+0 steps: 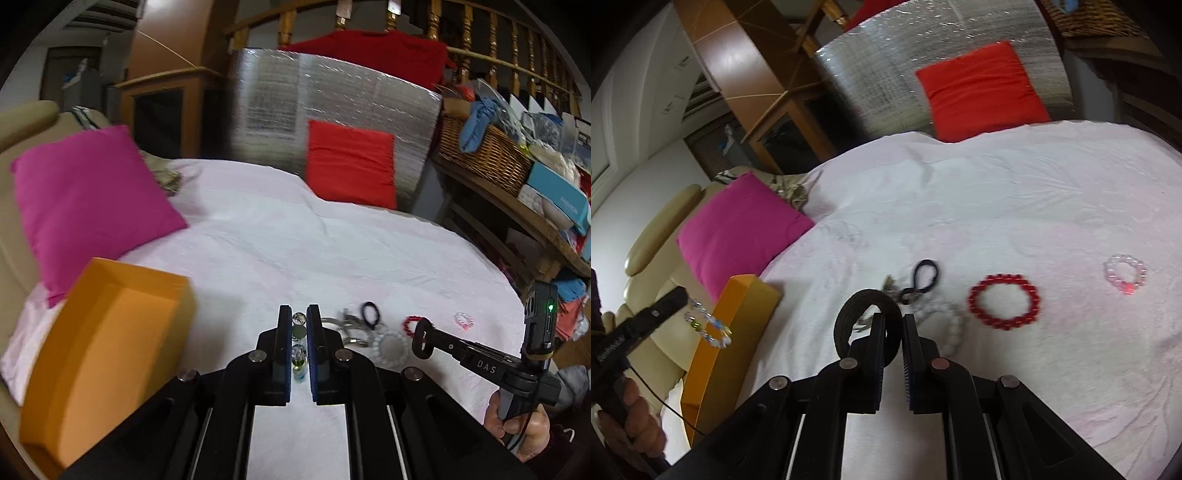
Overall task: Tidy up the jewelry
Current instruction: 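Drop the charm bracelet into the orange box with left gripper while right drops the black hair band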
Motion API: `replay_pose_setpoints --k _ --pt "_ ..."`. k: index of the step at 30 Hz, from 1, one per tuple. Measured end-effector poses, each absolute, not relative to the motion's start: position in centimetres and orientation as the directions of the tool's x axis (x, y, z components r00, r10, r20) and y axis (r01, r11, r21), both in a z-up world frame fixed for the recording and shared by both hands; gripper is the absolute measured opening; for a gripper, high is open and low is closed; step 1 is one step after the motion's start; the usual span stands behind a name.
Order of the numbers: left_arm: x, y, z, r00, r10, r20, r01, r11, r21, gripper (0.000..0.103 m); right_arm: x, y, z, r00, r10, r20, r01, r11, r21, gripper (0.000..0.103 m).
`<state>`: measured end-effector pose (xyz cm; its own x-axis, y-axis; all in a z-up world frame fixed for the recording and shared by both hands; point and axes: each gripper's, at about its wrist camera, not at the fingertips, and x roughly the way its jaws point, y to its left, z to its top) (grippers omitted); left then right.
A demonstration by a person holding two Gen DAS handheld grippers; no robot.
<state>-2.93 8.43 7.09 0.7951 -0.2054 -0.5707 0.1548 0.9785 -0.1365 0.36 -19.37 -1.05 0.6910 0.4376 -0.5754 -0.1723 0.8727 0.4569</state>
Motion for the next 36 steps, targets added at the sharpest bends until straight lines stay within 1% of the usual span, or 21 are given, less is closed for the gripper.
replay_pose_setpoints --k 6,10,16,19,23,28,31,36 --pt "-6.3 13.0 9.0 0.834 -0.108 -0.542 0.063 0.993 -0.101 0.008 -0.7 -16.3 -1.3 0.673 0.461 -0.579 -0.223 0.872 0.435 0.01" --pt "-8.1 16.9 8.6 0.832 -0.033 -0.554 -0.015 0.996 -0.083 0.008 -1.2 -13.8 -1.7 0.65 0.475 -0.593 -0.262 0.873 0.412 0.01" --pt "-9.5 21.7 6.6 0.807 0.04 -0.589 -0.109 0.991 -0.083 0.007 -1.5 -8.5 -1.2 0.599 0.523 -0.607 -0.335 0.851 0.404 0.01" --pt "-9.6 23.7 5.4 0.791 0.059 -0.609 -0.146 0.985 -0.094 0.007 -1.0 -5.3 -0.2 0.573 0.557 -0.6 -0.362 0.83 0.425 0.01" --pt "-9.5 25.6 4.0 0.772 0.079 -0.631 -0.181 0.978 -0.1 0.008 0.1 0.9 2.3 0.543 0.596 -0.592 -0.443 0.802 0.4 0.01" --pt "-9.3 27.9 2.0 0.738 0.11 -0.666 -0.231 0.968 -0.096 0.008 1.8 7.2 4.3 0.512 0.637 -0.576 -0.503 0.766 0.4 0.01" --pt "-9.2 29.3 1.1 0.721 0.133 -0.68 -0.263 0.96 -0.092 0.008 2.8 10.2 4.3 0.497 0.643 -0.583 -0.525 0.757 0.388 0.01" --pt "-8.6 30.5 -0.2 0.695 0.158 -0.701 -0.298 0.951 -0.081 0.008 4.7 13.8 2.8 0.46 0.635 -0.62 -0.528 0.757 0.385 0.01"
